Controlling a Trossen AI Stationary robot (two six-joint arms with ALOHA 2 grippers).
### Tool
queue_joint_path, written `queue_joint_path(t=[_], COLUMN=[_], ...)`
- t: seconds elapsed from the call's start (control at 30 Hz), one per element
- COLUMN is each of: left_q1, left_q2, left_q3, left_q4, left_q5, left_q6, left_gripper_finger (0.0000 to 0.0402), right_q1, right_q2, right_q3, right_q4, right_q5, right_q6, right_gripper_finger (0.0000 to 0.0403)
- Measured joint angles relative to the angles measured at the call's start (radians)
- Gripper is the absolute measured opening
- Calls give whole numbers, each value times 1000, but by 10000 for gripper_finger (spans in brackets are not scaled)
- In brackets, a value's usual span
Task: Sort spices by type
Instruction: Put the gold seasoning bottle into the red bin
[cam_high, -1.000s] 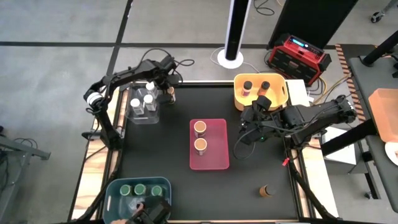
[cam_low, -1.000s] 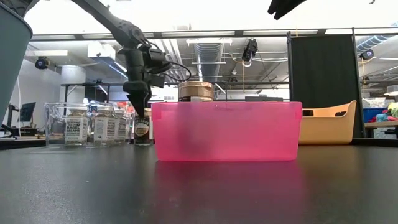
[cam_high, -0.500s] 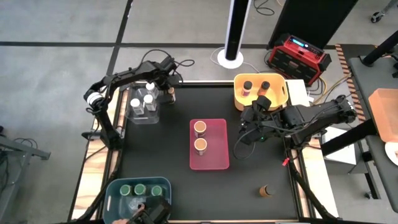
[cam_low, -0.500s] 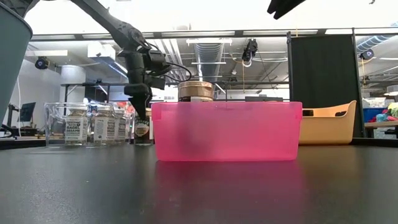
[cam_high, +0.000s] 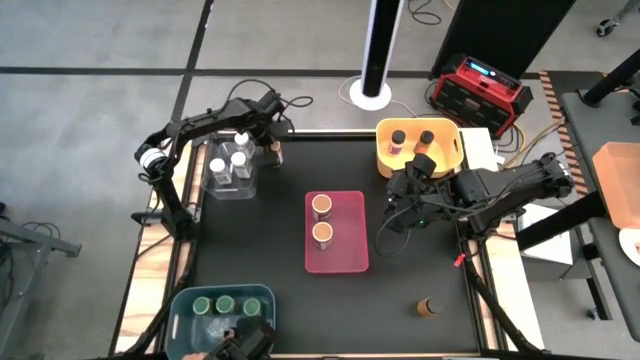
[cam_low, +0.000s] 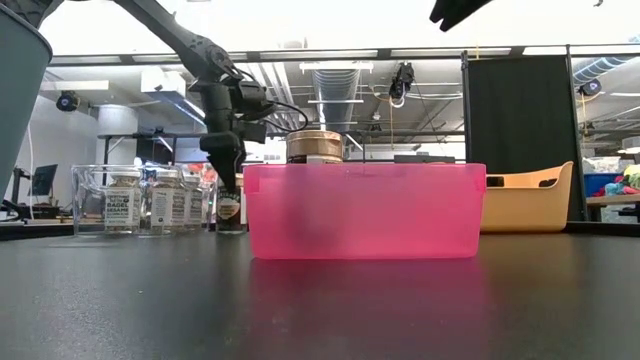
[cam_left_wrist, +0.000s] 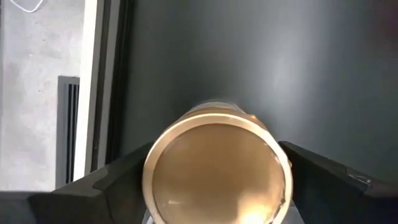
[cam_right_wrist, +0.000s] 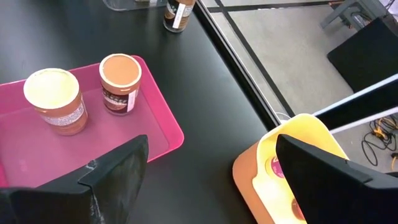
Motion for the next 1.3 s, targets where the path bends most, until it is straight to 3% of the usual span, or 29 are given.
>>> queue_joint_path(t=[0.2, 0.37, 0.6, 0.8, 0.9, 1.03, 1.3], left_q1=[-2, -3, -7, -22, -42, -106, -364], left_q2=[0, 0, 1, -31, -61, -113, -173], left_q3=[0, 0, 12, 143, 227, 303, 389], left_q4=[-3, -9, -28, -136, -192, -226, -298], left_q5=[8, 12, 5, 5, 73, 197, 81], left_q6=[0, 2, -7, -29, -70, -152, -199], left_gripper_finger=[303, 257, 257, 257, 257, 257, 257], right_q1=[0, 0, 0, 0, 0, 3, 5], right_q2=[0, 0, 0, 0, 0, 0, 0], right_q3=[-9, -15, -31, -44, -68, -137, -246], right_q4=[12, 16, 20, 22, 60, 173, 436], right_q5=[1, 1, 1, 25, 28, 29, 26], right_q6=[0, -1, -2, -3, -8, -45, -145], right_gripper_finger=[345, 345, 345, 345, 345, 345, 345])
